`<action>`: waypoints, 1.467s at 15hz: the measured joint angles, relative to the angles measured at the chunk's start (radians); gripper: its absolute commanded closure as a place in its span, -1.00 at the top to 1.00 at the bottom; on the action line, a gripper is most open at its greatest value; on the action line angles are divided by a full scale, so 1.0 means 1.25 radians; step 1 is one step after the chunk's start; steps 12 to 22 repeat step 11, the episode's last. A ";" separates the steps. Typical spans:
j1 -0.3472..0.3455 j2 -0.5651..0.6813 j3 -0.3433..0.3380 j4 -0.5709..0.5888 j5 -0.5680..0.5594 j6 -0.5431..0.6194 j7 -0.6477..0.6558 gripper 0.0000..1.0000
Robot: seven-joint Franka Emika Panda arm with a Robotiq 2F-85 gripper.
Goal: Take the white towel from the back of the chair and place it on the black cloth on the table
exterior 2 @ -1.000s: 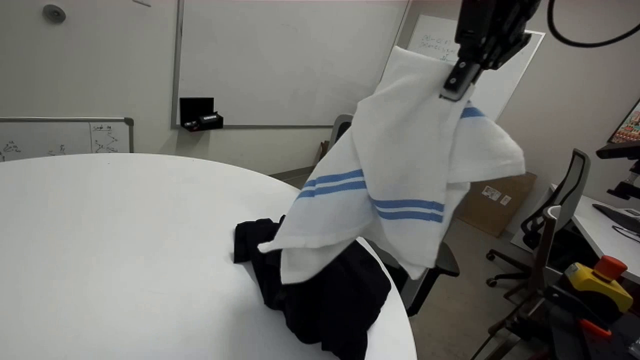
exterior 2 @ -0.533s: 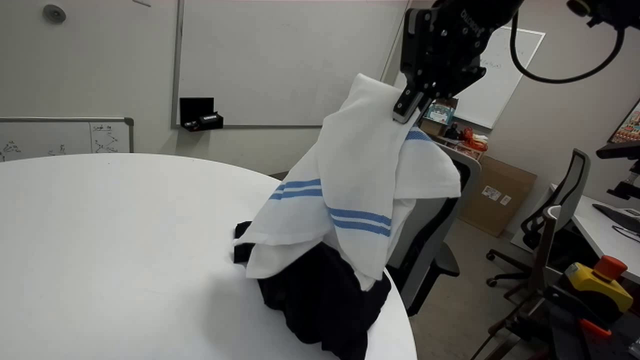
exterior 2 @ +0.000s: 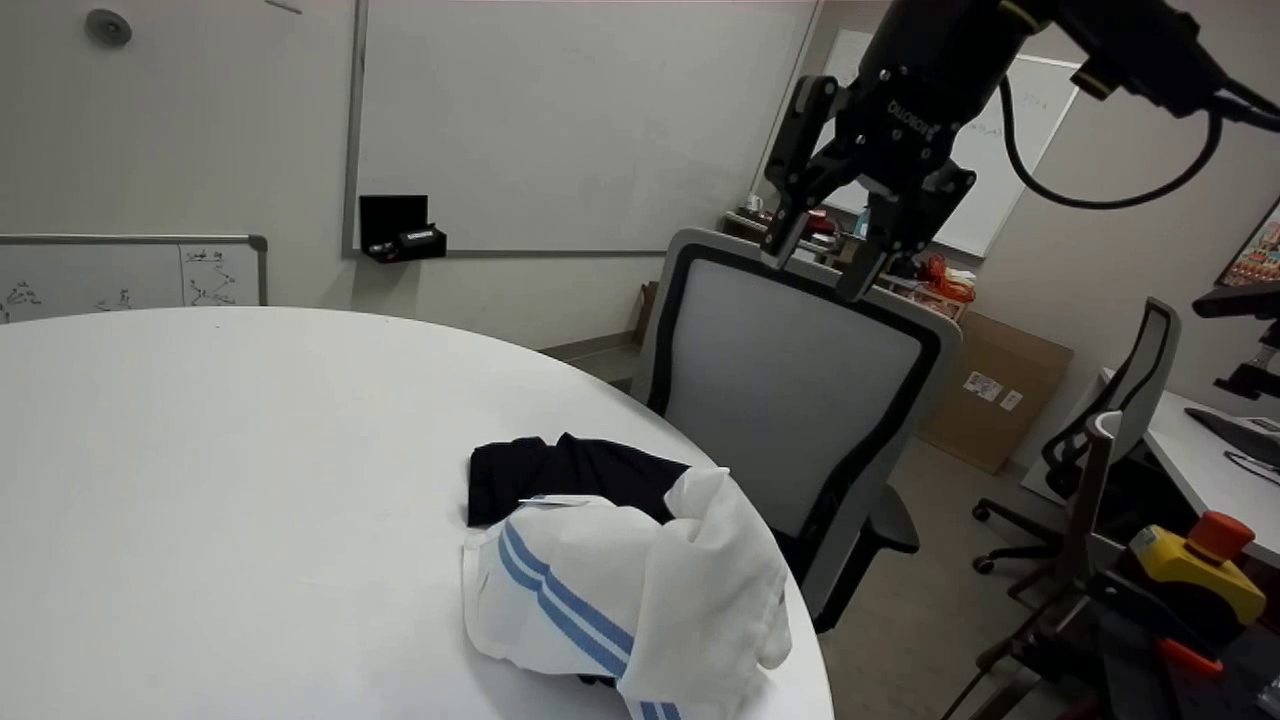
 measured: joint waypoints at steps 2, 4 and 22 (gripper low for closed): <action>0.000 0.000 -0.008 0.000 0.001 -0.001 0.006 1.00; 0.000 -0.001 -0.015 0.003 0.005 -0.011 0.007 1.00; 0.000 -0.026 -0.032 0.041 0.023 -0.166 0.008 1.00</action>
